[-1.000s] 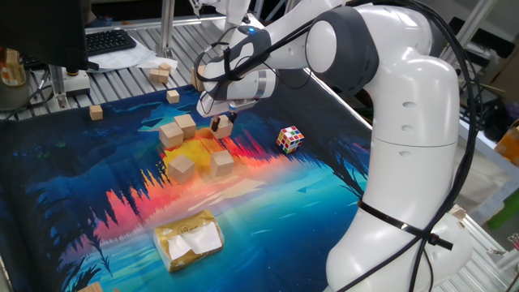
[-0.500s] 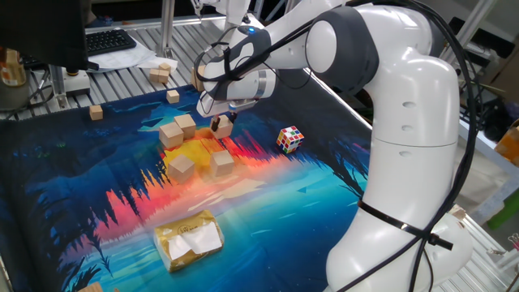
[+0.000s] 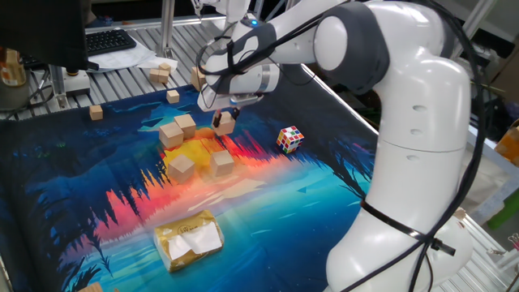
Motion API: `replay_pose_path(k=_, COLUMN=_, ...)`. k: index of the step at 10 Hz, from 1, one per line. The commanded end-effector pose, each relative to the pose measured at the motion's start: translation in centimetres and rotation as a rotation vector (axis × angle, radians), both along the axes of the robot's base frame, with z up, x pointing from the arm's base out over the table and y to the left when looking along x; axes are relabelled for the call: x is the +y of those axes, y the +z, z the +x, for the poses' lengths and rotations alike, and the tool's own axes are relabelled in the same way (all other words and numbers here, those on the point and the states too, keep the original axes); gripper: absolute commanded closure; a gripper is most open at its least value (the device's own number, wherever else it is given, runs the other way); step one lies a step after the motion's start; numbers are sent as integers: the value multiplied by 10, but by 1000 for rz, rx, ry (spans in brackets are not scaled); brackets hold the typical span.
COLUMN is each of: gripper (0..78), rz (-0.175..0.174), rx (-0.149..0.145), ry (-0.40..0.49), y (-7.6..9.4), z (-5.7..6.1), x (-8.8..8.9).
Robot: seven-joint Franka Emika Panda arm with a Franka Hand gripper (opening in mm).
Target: Stack the blocks in a vertical line of five
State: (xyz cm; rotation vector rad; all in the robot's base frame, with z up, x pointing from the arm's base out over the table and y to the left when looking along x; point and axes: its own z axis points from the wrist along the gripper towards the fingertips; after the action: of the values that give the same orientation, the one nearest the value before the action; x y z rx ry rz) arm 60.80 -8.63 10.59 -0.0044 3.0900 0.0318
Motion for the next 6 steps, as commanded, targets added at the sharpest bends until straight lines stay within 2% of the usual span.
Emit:
replay_pose_path(k=1, gripper=764, rz=5, rx=7, ry=-56, y=15, z=-5, x=3)
replay_pose_path(k=3, gripper=764, rz=3, rx=18, ry=-102, y=28, z=-15, x=17)
replay_pose_path(k=4, gripper=764, rz=3, rx=19, ry=-105, y=30, z=-17, x=21)
replay_pose_path(k=6, gripper=764, rz=3, rx=28, ry=-99, y=38, z=-30, x=37)
